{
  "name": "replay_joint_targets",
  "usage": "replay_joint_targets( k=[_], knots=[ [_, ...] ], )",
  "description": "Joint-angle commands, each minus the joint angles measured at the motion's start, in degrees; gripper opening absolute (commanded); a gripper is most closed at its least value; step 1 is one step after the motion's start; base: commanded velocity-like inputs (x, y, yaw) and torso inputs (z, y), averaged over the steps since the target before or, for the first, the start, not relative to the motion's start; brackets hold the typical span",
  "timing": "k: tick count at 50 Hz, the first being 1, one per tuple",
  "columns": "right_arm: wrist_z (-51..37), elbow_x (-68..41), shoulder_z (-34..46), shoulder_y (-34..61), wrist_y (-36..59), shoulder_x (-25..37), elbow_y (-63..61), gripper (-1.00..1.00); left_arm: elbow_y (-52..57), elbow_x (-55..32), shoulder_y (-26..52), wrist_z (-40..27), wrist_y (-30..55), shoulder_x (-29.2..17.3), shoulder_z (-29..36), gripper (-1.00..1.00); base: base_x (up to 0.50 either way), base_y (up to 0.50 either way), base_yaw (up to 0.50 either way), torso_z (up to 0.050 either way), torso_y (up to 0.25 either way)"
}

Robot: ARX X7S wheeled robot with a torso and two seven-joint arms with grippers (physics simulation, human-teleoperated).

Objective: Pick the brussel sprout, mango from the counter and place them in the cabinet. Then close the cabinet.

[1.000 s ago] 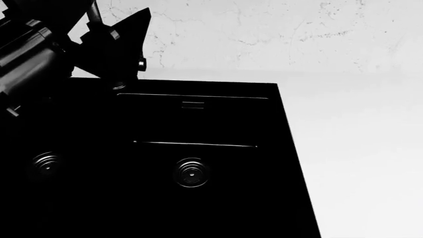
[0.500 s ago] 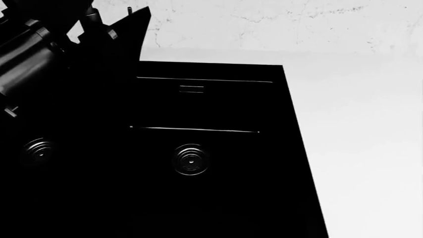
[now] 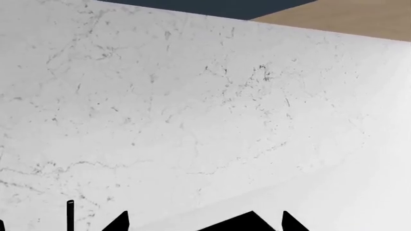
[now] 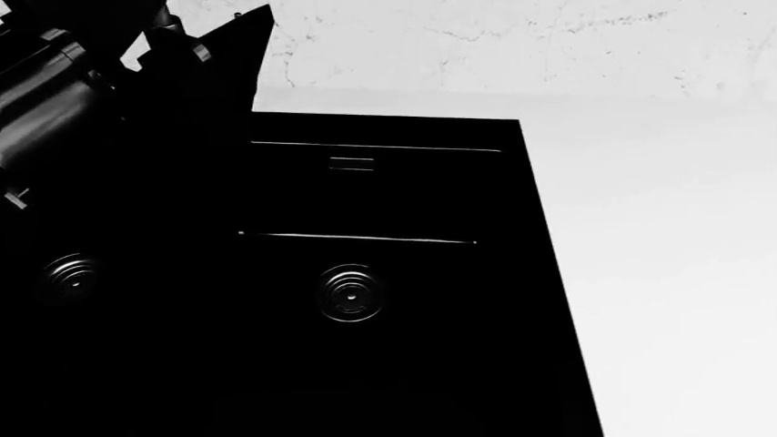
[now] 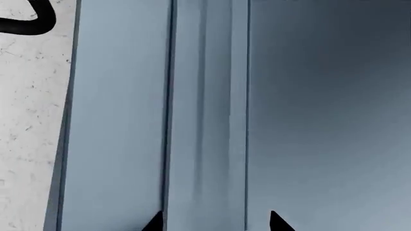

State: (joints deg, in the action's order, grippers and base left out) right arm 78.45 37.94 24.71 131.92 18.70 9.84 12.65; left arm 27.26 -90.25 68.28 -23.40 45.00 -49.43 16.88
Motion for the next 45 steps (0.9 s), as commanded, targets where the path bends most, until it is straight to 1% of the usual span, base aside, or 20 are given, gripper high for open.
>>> replay_joint_targets(
  k=[1, 11, 20, 27, 34, 41, 45],
  knots=[
    [6.2, -4.5, 5.0, -4.9, 3.5, -0.3, 52.8, 1.00, 0.4, 0.9, -0.1, 0.5, -0.1, 0.0, 0.2, 1.00, 0.01, 0.00, 0.00, 0.000, -0.011],
    [6.0, -4.8, 5.3, -4.8, 3.8, -0.2, 52.8, 1.00, 0.8, 1.0, -0.5, 0.7, -0.2, -0.2, 0.2, 1.00, 0.00, 0.00, 0.00, 0.000, -0.105],
    [6.3, -5.0, 5.6, -5.2, 4.6, 0.2, 51.6, 1.00, 1.0, 1.3, -0.5, 0.9, -0.3, -0.2, 0.3, 1.00, 0.00, 0.00, 0.00, 0.000, -0.007],
    [6.5, -5.6, 6.2, -5.6, 5.0, 0.5, 50.8, 1.00, 1.0, 1.5, -0.8, 1.1, -0.5, -0.2, 0.3, 1.00, 0.00, 0.00, 0.00, 0.000, -0.100],
    [6.7, -5.9, 6.7, -5.8, 5.6, 0.7, 50.2, 1.00, 0.8, 1.2, -0.9, 0.9, -0.6, -0.2, 0.2, 1.00, 0.00, 0.00, 0.00, 0.000, -0.008],
    [10.6, -7.8, 6.1, -7.3, 8.4, 1.1, 46.3, 1.00, 0.9, 0.7, -0.8, 0.7, -0.6, -0.3, 0.1, 1.00, 0.00, 0.00, 0.00, 0.000, -0.010],
    [10.8, -9.1, 6.9, -7.3, 10.1, 1.3, 46.2, 1.00, 0.8, 0.6, -0.8, 0.7, -0.6, -0.3, 0.1, 1.00, 0.00, 0.00, 0.00, 0.000, -0.010]
  ],
)
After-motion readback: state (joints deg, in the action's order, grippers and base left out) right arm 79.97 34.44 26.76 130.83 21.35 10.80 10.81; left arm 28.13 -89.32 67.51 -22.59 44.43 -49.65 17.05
